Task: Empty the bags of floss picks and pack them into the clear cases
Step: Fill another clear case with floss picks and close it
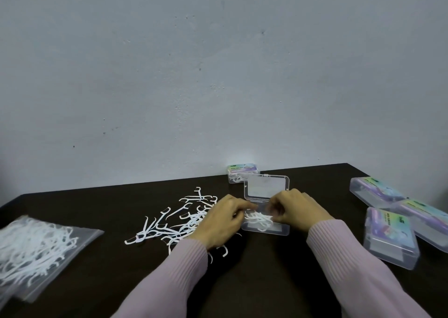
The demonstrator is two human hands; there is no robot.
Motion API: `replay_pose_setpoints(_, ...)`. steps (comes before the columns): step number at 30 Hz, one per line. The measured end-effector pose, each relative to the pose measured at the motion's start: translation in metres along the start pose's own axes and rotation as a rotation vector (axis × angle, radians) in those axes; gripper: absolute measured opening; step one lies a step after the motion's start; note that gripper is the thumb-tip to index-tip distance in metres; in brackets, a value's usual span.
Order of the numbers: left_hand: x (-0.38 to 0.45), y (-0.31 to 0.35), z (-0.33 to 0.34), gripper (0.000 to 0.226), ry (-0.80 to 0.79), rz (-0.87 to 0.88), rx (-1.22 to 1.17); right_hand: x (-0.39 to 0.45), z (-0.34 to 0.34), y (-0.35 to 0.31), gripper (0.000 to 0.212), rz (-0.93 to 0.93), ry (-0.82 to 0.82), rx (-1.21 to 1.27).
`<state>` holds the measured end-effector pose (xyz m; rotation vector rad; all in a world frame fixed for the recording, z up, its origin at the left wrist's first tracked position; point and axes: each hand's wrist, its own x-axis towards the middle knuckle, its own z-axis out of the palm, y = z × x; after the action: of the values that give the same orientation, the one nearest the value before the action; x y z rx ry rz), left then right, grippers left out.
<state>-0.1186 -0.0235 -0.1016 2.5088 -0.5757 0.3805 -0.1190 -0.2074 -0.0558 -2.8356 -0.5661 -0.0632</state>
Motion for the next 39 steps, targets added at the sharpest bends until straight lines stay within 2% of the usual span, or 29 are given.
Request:
replay_pose_setpoints(4,0.0,0.0,0.001,0.038,-0.046,-0.004,0.034,0.001,0.002,0.001,0.013,0.01,-0.029,0.049)
replay_pose_setpoints(9,0.0,0.009,-0.001,0.033,-0.012,0.045,0.038,0.003,0.001,0.001,0.013,0.004,-0.042,0.09)
replay_pose_setpoints(12,-0.002,0.009,-0.001,0.025,0.024,0.03,-0.013,0.0,-0.004,-0.001,0.017,0.004,0.016,0.009)
replay_pose_setpoints(16,-0.002,0.01,0.001,0.027,0.036,0.025,0.042,-0.002,-0.009,0.001,0.019,0.018,0.095,-0.167)
replay_pose_setpoints(21,-0.003,0.009,0.004,0.025,0.083,-0.007,-0.055,-0.003,-0.012,0.003,0.021,0.015,-0.017,-0.05)
replay_pose_setpoints(30,-0.009,0.019,0.0,0.026,0.132,-0.046,0.071,-0.002,-0.009,0.0,0.017,-0.006,0.032,-0.066)
replay_pose_setpoints(34,-0.009,0.016,-0.006,0.026,0.196,-0.018,-0.048,-0.001,-0.005,-0.008,0.018,-0.086,0.105,-0.062)
replay_pose_setpoints(37,-0.017,0.014,-0.022,0.03,0.135,-0.007,-0.147,-0.002,-0.002,-0.019,0.019,-0.176,0.217,-0.001)
replay_pose_setpoints(39,-0.025,0.011,-0.034,0.031,0.094,-0.012,-0.152,-0.002,0.0,-0.027,0.019,-0.213,0.236,0.051)
